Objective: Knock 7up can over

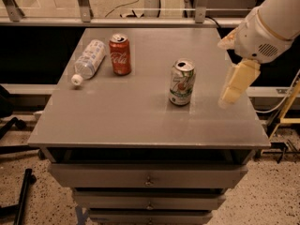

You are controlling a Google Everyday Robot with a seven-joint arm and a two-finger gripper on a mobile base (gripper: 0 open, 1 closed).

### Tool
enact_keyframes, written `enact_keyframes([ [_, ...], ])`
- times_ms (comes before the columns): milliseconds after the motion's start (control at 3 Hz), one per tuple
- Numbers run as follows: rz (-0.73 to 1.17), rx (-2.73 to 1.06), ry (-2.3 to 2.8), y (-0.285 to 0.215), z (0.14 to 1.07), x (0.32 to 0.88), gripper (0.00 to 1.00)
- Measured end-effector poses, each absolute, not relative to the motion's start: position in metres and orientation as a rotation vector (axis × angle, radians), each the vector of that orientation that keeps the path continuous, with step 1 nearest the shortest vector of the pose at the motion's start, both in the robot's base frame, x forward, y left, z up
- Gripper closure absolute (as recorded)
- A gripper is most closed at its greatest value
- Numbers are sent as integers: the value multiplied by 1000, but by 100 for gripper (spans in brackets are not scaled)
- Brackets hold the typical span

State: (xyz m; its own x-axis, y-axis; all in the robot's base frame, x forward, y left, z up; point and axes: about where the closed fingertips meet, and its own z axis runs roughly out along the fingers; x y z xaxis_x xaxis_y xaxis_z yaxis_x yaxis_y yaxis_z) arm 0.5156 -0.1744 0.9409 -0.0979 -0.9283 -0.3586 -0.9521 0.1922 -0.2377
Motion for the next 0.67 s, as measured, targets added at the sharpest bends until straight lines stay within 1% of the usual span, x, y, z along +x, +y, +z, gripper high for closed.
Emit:
enact_keyframes([
  [667,295,-1693,1912,-159,930,546,0],
])
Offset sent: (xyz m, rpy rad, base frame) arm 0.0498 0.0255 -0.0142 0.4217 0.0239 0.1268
